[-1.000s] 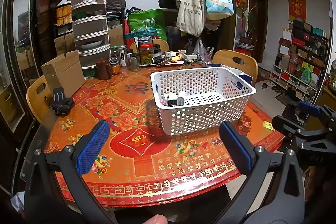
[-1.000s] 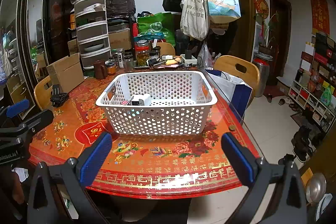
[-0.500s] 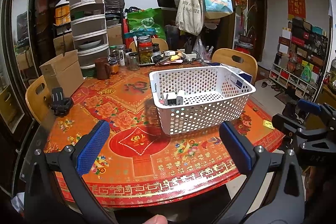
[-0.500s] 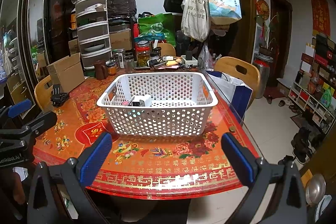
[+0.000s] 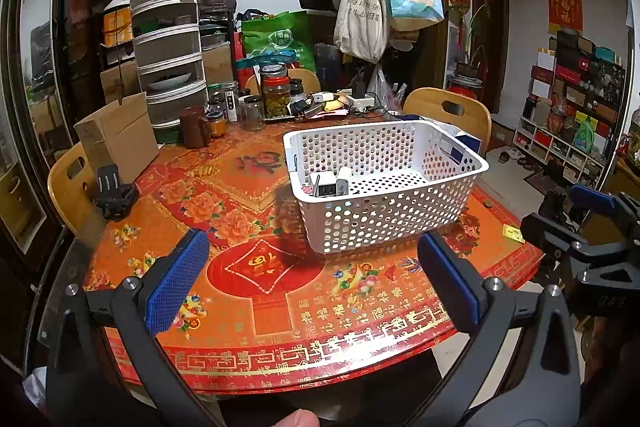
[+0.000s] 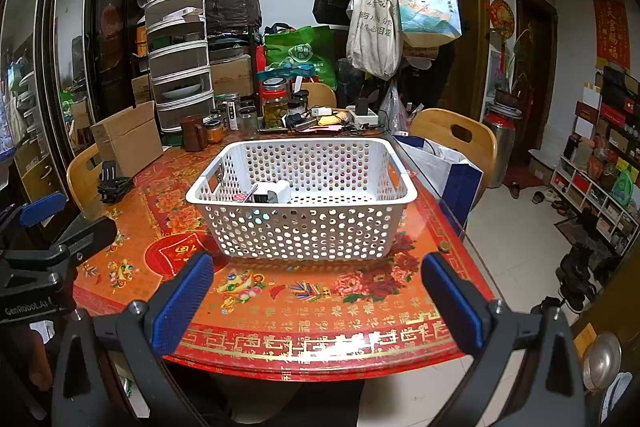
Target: Organize rigid objects
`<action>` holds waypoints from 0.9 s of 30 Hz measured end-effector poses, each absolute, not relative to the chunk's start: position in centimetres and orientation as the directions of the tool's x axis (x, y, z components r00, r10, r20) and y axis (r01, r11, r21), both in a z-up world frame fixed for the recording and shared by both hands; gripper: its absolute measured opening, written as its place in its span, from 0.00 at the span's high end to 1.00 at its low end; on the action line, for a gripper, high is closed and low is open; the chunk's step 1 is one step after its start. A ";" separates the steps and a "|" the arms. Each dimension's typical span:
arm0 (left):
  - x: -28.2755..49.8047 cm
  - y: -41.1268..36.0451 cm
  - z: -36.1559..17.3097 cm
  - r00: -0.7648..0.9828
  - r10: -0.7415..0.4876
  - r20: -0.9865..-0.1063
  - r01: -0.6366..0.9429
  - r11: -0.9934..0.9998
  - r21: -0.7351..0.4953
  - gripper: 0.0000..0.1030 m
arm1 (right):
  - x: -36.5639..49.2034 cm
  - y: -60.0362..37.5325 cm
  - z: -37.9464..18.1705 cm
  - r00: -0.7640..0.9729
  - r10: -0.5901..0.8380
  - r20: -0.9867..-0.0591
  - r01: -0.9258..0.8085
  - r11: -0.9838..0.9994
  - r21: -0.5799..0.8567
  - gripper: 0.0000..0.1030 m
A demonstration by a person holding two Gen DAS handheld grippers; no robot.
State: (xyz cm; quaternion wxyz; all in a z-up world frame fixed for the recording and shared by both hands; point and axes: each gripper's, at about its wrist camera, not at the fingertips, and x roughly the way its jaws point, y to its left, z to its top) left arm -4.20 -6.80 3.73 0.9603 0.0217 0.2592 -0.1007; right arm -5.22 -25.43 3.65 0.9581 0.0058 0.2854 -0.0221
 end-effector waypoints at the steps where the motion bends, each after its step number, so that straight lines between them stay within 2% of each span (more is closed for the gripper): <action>1: -4.2 -6.8 3.7 0.846 -0.182 -0.502 0.205 0.979 -0.009 0.00 | -5.2 -25.4 3.6 0.836 -0.038 -0.547 0.045 0.999 -0.001 0.00; 27: -4.3 -7.1 3.4 0.846 -0.182 -0.501 0.220 0.975 0.018 0.00 | -5.4 -25.0 3.3 0.833 -0.036 -0.553 0.037 0.999 -0.009 0.00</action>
